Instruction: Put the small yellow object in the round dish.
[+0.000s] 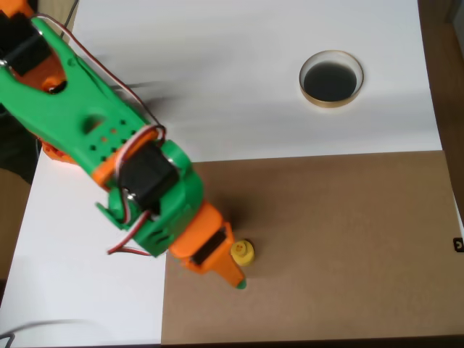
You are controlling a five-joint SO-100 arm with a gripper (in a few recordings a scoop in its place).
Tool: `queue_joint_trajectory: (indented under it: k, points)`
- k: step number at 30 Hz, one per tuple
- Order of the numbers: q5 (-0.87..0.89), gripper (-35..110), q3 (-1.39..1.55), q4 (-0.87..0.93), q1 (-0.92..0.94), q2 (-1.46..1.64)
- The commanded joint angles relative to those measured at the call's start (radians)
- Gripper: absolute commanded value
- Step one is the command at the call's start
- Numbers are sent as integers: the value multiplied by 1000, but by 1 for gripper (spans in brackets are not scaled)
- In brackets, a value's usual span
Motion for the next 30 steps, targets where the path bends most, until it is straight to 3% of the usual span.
queue_joint_trajectory:
  k: [1, 30]
  points:
    - [9, 28, -48, 0, -49, 12]
    - [34, 21, -32, -143, -114, -141]
